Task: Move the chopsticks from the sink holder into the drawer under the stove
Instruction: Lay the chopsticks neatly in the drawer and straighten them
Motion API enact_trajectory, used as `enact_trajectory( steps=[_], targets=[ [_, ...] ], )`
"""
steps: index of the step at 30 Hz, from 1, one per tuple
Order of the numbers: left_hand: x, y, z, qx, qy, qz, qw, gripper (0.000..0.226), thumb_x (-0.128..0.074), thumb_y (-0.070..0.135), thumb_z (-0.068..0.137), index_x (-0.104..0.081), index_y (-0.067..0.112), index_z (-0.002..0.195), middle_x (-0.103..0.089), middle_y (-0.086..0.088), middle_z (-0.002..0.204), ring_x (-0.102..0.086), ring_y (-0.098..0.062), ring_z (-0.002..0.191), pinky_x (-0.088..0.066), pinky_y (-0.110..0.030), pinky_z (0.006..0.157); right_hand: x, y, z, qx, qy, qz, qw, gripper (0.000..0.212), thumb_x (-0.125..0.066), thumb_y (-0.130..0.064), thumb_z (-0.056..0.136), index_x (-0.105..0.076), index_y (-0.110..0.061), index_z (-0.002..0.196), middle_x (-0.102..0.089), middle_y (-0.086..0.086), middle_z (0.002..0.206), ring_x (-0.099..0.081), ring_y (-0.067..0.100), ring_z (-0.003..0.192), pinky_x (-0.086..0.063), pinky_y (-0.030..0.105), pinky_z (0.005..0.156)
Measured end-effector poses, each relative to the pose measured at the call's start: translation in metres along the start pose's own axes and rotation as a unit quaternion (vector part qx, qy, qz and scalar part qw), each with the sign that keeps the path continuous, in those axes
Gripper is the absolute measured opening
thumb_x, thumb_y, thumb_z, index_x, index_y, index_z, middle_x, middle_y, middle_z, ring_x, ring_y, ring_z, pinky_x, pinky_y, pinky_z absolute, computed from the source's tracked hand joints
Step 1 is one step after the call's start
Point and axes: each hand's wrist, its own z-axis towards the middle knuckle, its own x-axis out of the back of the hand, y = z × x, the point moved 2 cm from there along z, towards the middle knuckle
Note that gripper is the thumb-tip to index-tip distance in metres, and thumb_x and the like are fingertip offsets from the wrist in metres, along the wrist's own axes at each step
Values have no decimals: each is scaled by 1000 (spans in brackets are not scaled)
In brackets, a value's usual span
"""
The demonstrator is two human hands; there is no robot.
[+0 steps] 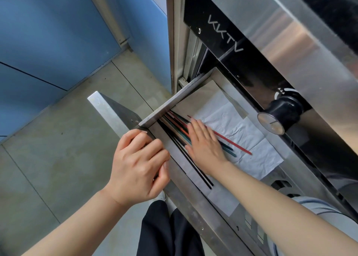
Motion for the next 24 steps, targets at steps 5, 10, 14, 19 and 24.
enact_trajectory(
  steps=[5,10,14,19,24],
  targets=[
    [1,0,-1,-1,0,3,1000,44,-32,24,93,-61,13,63,-58,-4,65,-48,-29,63,-39,-37,83,-10,15,-19,-16,-26,15,999,70,-22,-46,99,6,-7,150,10,11,160,11,22,147,-3,40,121],
    [1,1,-1,0,0,8,1000,43,-32,23,93,-61,13,62,-57,-3,66,-47,-28,64,-38,-36,83,-12,7,-13,-29,-27,-2,999,70,-22,-50,98,1,-11,152,7,7,161,11,29,147,0,47,119],
    [1,1,-1,1,1,7,1000,43,-32,24,93,-60,13,62,-57,-3,66,-47,-28,64,-38,-36,83,-11,3,-7,-52,-38,23,998,69,-23,-52,97,-1,-17,152,6,-1,161,7,38,146,0,54,115],
    [1,1,-1,1,-2,5,1000,41,-33,23,92,-60,13,63,-57,-2,66,-46,-27,65,-37,-36,83,-2,-14,6,-71,-26,27,997,70,-24,-53,96,-11,-11,151,-11,4,160,-15,38,141,-14,55,112],
    [1,0,-1,-2,-1,4,1000,40,-33,23,91,-61,14,63,-58,-2,66,-46,-26,64,-36,-36,83,3,-31,19,-109,-10,71,991,76,-31,-56,93,-17,-6,148,-21,9,155,-25,39,134,-26,52,107]
  ],
)
